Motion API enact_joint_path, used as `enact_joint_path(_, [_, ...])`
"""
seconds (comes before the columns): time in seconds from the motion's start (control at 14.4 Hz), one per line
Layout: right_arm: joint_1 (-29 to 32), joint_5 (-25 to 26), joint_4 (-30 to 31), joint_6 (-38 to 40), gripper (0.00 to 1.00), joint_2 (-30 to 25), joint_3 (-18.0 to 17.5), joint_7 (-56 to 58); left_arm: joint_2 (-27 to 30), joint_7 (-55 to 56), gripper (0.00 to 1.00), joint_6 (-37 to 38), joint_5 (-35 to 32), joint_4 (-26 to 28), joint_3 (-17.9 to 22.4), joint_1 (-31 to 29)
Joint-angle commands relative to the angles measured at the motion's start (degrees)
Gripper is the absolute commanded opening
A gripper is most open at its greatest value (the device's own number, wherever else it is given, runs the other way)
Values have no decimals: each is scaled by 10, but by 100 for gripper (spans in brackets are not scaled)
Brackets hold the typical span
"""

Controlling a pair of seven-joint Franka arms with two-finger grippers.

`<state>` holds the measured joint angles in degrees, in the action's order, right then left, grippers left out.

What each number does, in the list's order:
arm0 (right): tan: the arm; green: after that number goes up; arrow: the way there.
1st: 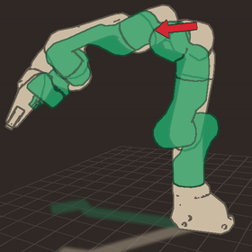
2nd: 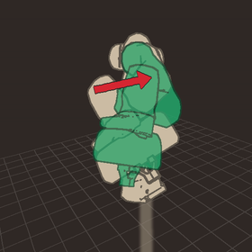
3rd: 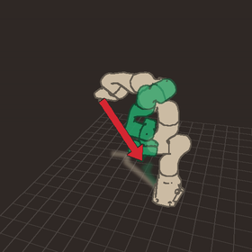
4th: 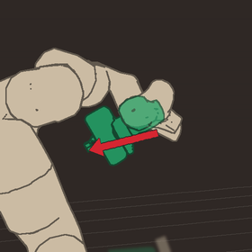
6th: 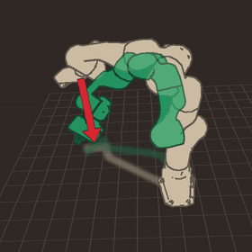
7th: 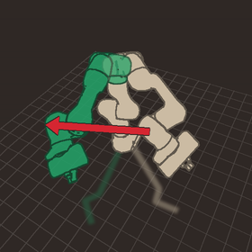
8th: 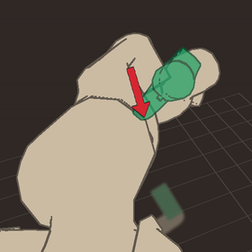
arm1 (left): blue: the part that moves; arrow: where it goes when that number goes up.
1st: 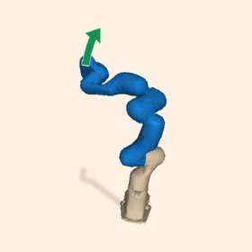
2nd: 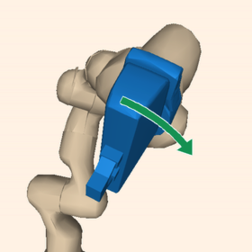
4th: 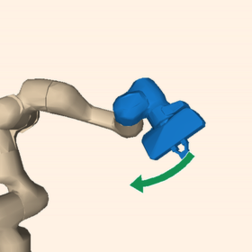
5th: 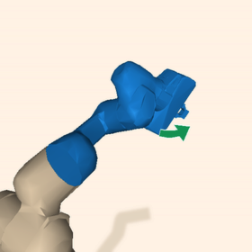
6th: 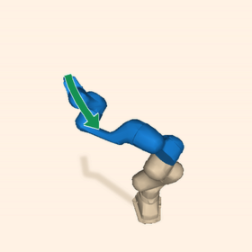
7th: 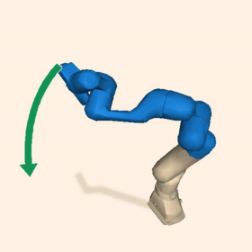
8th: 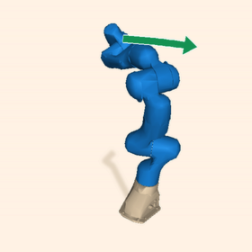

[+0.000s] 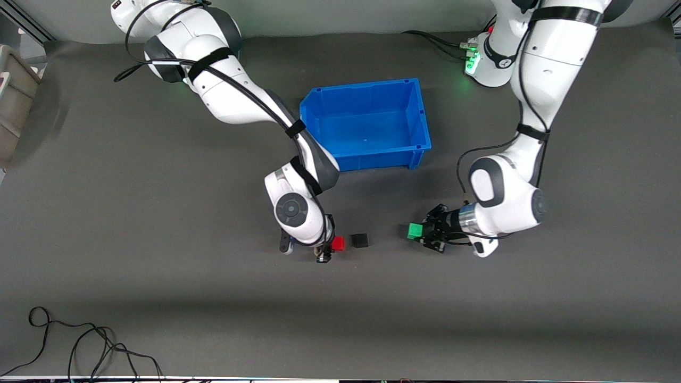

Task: Attach green and red cubes to black cube
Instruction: 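Carry the red cube with the right gripper while the left gripper carries green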

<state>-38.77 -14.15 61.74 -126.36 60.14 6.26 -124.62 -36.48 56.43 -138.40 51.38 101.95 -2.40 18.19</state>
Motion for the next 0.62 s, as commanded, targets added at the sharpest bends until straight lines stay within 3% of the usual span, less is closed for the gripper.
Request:
enact_joint_path(0.0, [-18,11,-25,-6,0,19,5,-25,-25,39,15,-28,7,-31,6,31])
enact_joint_path(0.21, [-28,12,-26,-6,0,30,6,-25,-52,79,15,-28,6,-75,6,41])
enact_joint_path(0.56, [-32,13,-25,-7,0,32,8,-24,-68,80,15,-40,6,-84,6,49])
